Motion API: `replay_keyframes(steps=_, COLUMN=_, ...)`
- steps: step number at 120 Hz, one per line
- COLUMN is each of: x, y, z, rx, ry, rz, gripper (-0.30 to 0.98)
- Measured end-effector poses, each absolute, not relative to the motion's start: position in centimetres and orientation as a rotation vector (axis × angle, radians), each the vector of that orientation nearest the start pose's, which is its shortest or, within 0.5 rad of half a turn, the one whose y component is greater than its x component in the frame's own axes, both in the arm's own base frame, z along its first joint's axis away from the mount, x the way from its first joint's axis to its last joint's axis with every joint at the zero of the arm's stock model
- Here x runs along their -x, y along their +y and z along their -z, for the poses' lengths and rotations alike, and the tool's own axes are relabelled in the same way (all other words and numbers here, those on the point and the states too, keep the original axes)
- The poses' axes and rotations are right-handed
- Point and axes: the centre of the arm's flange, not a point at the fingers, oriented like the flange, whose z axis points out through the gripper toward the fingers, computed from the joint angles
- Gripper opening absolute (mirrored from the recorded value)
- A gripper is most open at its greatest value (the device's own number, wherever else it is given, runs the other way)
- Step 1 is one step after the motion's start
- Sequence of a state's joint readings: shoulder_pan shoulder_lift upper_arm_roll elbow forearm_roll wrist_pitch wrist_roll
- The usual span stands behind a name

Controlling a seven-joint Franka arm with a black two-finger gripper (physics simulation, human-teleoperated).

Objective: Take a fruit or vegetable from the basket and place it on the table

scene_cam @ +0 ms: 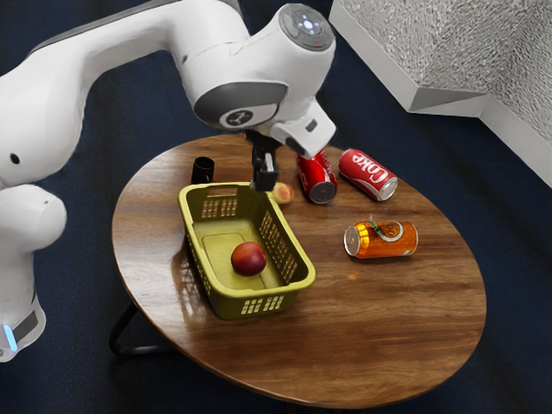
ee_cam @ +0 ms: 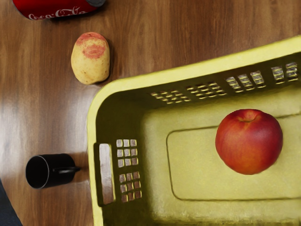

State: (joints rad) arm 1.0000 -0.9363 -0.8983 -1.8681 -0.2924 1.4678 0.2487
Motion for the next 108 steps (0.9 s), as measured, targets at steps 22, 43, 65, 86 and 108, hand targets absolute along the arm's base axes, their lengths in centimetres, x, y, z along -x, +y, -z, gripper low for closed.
replay_keyframes(steps=22, x=-34.2, y=-22.7, z=-68.3, rx=2.801, ry=0.289, rz=0.259, gripper=0.67)
replay_keyframes(steps=43, x=-32.5, y=-21.9, z=-68.5, rx=2.862, ry=0.263, rz=0.247, gripper=0.67)
replay_keyframes(steps=65, x=-32.9, y=-22.1, z=-66.2, rx=2.911, ry=0.275, rz=0.162, gripper=0.67)
replay_keyframes(steps=86, x=-33.6, y=-20.8, z=-63.6, rx=2.935, ry=0.206, rz=0.078, gripper=0.67)
replay_keyframes(steps=108, x=-33.9, y=-19.5, z=-61.4, rx=2.943, ry=0.137, rz=0.026, gripper=0.67)
